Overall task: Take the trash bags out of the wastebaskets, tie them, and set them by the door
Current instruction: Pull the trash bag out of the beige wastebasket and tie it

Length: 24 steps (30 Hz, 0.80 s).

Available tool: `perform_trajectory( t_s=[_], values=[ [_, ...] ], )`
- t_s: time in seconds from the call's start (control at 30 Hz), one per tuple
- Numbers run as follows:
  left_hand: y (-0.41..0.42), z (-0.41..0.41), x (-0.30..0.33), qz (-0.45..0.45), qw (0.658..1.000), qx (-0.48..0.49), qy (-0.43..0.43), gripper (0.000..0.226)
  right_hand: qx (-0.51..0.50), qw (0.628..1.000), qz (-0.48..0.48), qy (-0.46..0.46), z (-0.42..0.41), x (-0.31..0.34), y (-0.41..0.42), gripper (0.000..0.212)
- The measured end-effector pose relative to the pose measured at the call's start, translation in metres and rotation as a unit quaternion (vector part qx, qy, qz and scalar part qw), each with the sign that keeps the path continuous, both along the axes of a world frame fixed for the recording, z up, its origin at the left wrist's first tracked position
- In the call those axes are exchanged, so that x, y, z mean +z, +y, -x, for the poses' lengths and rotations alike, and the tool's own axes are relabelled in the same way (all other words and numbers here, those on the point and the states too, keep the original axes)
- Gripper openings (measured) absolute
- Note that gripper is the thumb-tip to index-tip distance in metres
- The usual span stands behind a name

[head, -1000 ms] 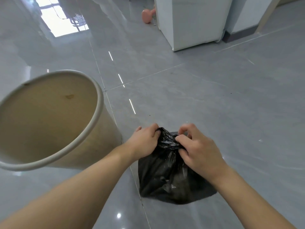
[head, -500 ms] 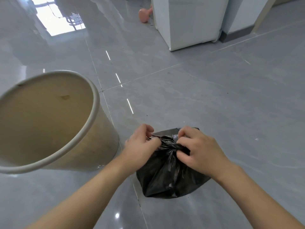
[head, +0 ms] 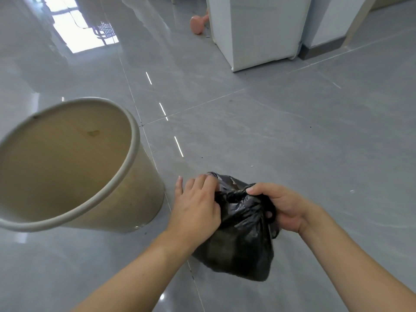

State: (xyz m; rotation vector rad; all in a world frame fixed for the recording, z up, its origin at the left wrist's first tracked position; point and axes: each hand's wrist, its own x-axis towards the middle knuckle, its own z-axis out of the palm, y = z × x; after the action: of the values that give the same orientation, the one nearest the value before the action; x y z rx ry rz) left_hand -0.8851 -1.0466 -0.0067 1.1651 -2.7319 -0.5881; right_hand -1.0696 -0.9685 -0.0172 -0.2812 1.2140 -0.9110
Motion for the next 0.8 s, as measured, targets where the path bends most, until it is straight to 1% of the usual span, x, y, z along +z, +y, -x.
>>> perform_trajectory(
  t_s=[0.07,0.1,0.13,0.2,0.27,0.33,0.4,0.47,0.53,0.63,0.67,0.7,0.73,0.8],
  values=[
    [0.005,-0.003,0.001,-0.085,0.991,0.029,0.097,0.022,-0.024,0.999,0.012,-0.021,0.001,-0.005,-0.001,0.025],
    [0.008,-0.006,0.0,-0.116,0.985,0.034,0.12,0.021,-0.03,0.999,0.022,-0.029,0.002,-0.007,-0.002,0.021],
    [0.011,-0.009,-0.003,-0.128,0.984,0.028,0.119,0.02,-0.031,0.999,0.03,-0.033,0.002,-0.008,-0.002,0.019],
    [0.015,-0.013,-0.014,-0.089,0.993,0.001,0.073,0.021,-0.029,0.998,0.043,-0.025,0.002,-0.01,-0.003,0.019],
    [0.015,-0.015,-0.026,-0.044,0.999,-0.019,-0.003,0.023,-0.026,0.998,0.047,-0.022,-0.001,-0.011,-0.003,0.018],
    [0.012,-0.014,-0.032,-0.033,0.997,-0.01,-0.076,0.025,-0.036,0.998,0.032,-0.034,-0.004,-0.011,-0.004,0.015],
    [0.008,-0.013,-0.034,-0.022,0.994,0.0,-0.111,0.026,-0.045,0.997,0.0,-0.061,-0.003,-0.014,-0.005,0.015],
    [0.003,-0.014,-0.033,-0.009,0.993,0.006,-0.121,0.025,-0.027,0.996,-0.031,-0.078,-0.001,-0.017,-0.005,0.011],
    [0.0,-0.013,-0.029,-0.002,0.993,0.007,-0.118,0.023,-0.029,0.995,-0.077,-0.052,0.001,-0.022,-0.006,0.007],
    [0.0,-0.013,-0.027,0.037,0.994,-0.001,-0.099,0.019,-0.024,0.988,-0.13,0.082,-0.002,-0.03,-0.007,0.017],
    [0.001,-0.012,-0.027,0.049,0.994,-0.004,-0.094,0.018,-0.018,0.984,-0.135,0.117,-0.004,-0.029,-0.007,0.018],
    [0.001,-0.012,-0.028,0.053,0.994,-0.001,-0.092,0.017,-0.01,0.982,-0.136,0.13,-0.006,-0.029,-0.007,0.018],
    [0.002,-0.011,-0.029,0.045,0.995,0.011,-0.093,0.016,-0.003,0.984,-0.132,0.119,-0.006,-0.027,-0.007,0.018],
    [0.0,-0.01,-0.029,0.016,0.994,0.044,-0.1,0.016,0.004,0.993,-0.1,0.054,-0.004,-0.025,-0.006,0.021]
  ],
)
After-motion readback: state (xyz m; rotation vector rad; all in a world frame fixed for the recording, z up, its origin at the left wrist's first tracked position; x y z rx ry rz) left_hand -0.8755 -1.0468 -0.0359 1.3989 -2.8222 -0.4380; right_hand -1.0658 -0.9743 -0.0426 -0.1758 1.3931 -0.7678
